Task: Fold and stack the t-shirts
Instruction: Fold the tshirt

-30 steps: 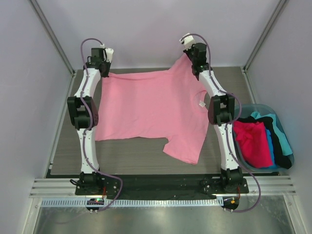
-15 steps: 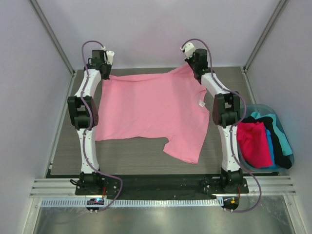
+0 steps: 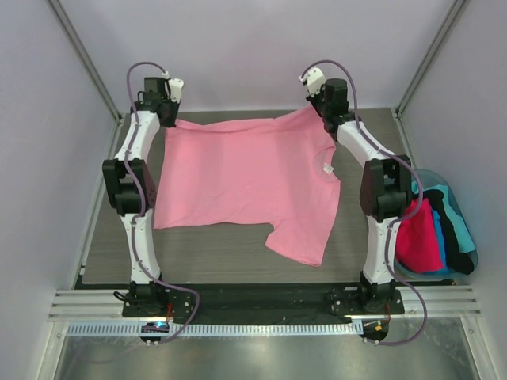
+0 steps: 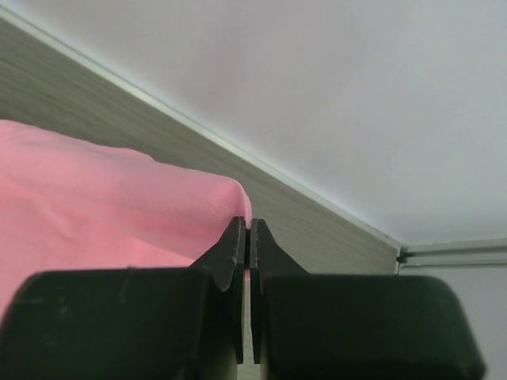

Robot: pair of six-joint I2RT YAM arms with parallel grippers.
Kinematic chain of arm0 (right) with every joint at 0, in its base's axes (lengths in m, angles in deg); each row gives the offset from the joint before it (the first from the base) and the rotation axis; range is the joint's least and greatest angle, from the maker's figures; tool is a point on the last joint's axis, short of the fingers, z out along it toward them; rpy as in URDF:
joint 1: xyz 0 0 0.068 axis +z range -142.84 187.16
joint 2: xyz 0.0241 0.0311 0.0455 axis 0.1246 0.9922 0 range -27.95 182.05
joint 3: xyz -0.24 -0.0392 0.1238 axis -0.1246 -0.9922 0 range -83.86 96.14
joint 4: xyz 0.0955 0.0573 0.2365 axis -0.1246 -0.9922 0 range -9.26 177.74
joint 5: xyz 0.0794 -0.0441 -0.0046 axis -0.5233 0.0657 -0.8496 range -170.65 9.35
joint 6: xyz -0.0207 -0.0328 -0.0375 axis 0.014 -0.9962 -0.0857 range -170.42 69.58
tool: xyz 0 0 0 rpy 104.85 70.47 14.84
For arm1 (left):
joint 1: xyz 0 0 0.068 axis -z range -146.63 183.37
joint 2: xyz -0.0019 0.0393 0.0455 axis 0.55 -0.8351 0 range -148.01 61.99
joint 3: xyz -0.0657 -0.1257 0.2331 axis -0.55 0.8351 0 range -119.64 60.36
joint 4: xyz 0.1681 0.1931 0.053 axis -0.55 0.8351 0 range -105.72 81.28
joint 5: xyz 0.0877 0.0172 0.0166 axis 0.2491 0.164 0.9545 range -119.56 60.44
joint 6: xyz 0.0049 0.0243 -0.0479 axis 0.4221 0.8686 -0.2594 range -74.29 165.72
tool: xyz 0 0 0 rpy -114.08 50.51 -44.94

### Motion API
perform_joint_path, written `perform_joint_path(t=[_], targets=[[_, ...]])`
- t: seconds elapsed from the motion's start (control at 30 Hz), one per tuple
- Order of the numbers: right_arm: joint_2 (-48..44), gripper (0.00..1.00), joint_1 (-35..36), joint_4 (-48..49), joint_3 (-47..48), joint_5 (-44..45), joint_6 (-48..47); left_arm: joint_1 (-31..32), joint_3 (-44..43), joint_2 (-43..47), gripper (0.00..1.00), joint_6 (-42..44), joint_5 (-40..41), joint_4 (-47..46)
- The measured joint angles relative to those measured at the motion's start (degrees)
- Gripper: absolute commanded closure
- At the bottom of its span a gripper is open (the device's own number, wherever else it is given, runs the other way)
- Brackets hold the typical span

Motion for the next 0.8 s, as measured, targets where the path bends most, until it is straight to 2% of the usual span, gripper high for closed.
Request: perform_joint_path(t=[0.37,0.8], targets=[[-7.85,0.99,0.0,-2.95,-12.72,-0.2,0.92,-3.04,7.93,3.82,1.0,0.24,-1.4,-0.02],[-22.73,0.99,0.11,-5.95,-29.62,-2.14,2.36,-3.19,15.63,7.43,1.0,0.22,-4.11,0.66]])
